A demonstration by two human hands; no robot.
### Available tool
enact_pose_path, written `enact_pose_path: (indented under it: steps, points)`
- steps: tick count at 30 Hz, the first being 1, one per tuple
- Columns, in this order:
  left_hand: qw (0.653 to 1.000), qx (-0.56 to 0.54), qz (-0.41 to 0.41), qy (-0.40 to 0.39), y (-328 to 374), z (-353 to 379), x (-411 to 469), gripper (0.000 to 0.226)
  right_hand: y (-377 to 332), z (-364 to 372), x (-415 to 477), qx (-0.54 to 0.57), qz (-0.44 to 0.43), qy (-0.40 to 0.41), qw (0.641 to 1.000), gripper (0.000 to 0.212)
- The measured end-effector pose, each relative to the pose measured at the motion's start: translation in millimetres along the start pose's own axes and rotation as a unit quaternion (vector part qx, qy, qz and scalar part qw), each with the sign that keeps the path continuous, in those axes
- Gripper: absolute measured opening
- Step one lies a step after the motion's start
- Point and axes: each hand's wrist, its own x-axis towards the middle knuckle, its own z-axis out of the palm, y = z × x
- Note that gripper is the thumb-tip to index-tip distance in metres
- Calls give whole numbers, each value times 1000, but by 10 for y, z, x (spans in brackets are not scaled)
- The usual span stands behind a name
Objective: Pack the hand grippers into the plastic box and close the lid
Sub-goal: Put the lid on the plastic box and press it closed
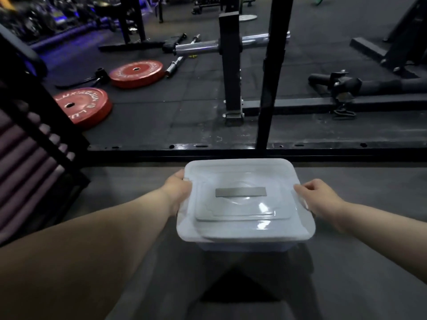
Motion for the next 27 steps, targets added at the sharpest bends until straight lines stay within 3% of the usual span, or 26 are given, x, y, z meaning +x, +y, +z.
enact_pose_path:
  steps: [4, 9, 12, 16, 20, 23, 27]
  points:
    - [997, 72, -12, -19, -108, -14, 56, 31, 66, 76, 13, -26, 15, 47, 998, 42]
    - [992, 95, 8, 80, -172, 32, 155, 21, 123, 105, 70, -12, 10, 48, 999, 36]
    - [990, 100, -5, 99, -219, 84, 229, 32, 94, 160, 73, 29, 25, 69, 997, 35]
    - [967, 223, -30, 119, -209, 67, 247, 42, 108, 283, -25, 106, 36, 88, 990, 26]
    - [979, 166, -83, 82, -204, 47, 235, 64, 92, 331, -82, 153, 25, 103, 982, 26]
    - [970, 177, -131, 100, -204, 72, 158, 63, 78, 342, -91, 161, 29, 106, 981, 30]
    - [977, 143, -128, 96, -297, 112, 137, 65, 76, 359, -84, 152, 30, 116, 981, 32]
